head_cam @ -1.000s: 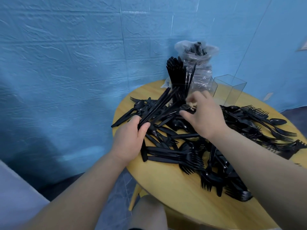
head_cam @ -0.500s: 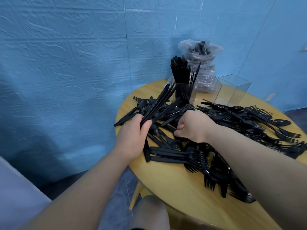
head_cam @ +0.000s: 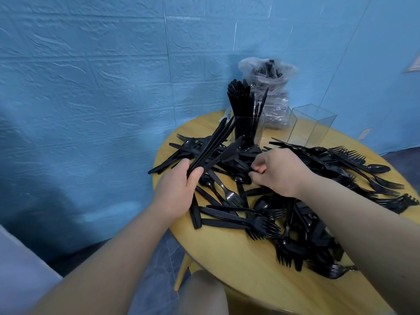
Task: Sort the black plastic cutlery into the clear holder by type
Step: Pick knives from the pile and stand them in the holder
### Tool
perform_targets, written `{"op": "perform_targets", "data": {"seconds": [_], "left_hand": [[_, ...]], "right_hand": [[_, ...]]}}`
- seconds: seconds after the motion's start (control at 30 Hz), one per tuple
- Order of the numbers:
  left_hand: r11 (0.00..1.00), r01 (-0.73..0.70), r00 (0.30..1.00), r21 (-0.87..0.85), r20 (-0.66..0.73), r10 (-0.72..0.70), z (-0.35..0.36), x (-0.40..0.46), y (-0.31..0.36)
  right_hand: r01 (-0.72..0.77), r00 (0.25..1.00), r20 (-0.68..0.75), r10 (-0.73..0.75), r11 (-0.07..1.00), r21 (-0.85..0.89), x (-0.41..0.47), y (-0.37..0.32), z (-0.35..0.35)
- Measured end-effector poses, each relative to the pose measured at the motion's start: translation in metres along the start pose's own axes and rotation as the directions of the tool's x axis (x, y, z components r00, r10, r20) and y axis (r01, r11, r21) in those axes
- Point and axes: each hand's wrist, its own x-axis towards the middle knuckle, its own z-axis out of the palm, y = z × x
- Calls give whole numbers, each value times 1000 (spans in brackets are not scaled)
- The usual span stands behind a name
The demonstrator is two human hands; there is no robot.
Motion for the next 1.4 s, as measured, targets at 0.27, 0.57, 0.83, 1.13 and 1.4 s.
{"op": "perform_targets", "data": {"seconds": [0.27,0.57,0.83,1.13,1.4], "left_hand": [[997,7,999,-79,-39,-11,-1,-2,-1],[994,-8,997,-111,-73,0,1,-2,-3],[979,8,976,-204,-212,-53,-11,0,6],[990,-113,950,-87,-300,82,-30,25,48],[995,-84,981,59,-170,92,-3,24,87]], "right_hand": [[-33,989,-139,52,990,136,-6,10,-3],[-152,959,-107,263,795,588,2,15,-4],[-79,926,-169,338,610,788,9,10,-44],[-42,958,-142,248,614,788,-16,26,-71],[-59,985,-39,167,540,840,-41,36,-67]]}}
